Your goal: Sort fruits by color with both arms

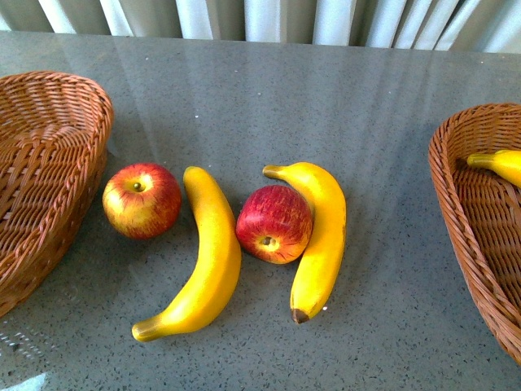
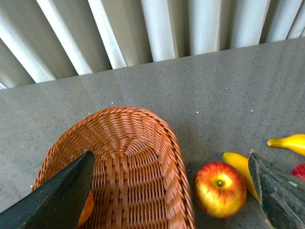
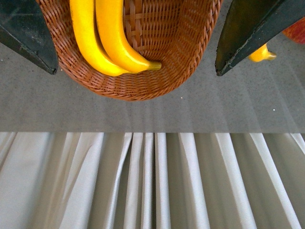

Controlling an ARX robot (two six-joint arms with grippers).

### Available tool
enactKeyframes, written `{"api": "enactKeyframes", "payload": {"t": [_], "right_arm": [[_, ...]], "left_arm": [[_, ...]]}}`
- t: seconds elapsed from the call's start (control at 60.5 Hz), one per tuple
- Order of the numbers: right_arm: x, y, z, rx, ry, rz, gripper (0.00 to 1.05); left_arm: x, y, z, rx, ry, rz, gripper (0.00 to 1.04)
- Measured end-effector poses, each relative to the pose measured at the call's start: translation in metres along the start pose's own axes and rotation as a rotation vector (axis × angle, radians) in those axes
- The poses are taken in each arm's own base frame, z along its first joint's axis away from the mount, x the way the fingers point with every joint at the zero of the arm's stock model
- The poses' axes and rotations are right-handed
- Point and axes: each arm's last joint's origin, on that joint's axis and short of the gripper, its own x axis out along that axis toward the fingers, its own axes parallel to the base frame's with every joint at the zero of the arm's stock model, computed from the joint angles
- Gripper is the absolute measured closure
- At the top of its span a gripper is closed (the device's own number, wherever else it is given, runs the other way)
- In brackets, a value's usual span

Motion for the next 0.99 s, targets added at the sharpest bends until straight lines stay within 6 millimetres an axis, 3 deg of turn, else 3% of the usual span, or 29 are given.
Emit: {"api": "enactKeyframes", "payload": {"t": [0.165, 0.38, 0.761, 0.992], "right_arm": [[0.0, 0.0, 0.0, 0.0, 0.0, 0.0, 0.09], [0.0, 0.0, 0.0, 0.0, 0.0, 0.0, 0.09], [0.0, 0.0, 0.0, 0.0, 0.0, 0.0, 0.09], [0.0, 0.0, 0.0, 0.0, 0.0, 0.0, 0.09]], "left_arm": [[0.048, -0.022, 0.006, 0.042, 0.132, 0.009, 0.09], [0.081, -0.052, 0.017, -0.07, 0.272, 0.028, 0.09], [0.108, -0.069, -0.003, -0.371, 0.533, 0.132, 0.09], [0.118, -0.071, 0.004, -0.605, 0.57, 0.2, 0.09]]}}
